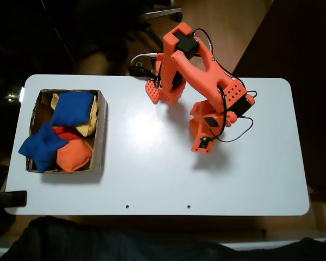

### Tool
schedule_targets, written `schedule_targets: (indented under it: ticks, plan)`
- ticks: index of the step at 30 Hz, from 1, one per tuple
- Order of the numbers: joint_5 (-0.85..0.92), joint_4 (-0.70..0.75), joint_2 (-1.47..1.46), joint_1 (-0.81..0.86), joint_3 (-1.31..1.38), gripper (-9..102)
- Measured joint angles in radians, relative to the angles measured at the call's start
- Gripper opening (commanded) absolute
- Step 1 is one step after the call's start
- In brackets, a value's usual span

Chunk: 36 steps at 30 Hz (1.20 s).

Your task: Grasp a bag and put it in the box.

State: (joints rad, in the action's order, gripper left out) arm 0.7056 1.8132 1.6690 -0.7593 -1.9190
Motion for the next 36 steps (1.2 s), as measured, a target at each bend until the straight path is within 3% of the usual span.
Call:
schedule_targets:
  ticks: [29,36]
  plan:
    - [-0.028,-0.109,-0.156,0.018,0.0,85]
    - [-0.028,-0.115,-0.178,0.018,0.002,72]
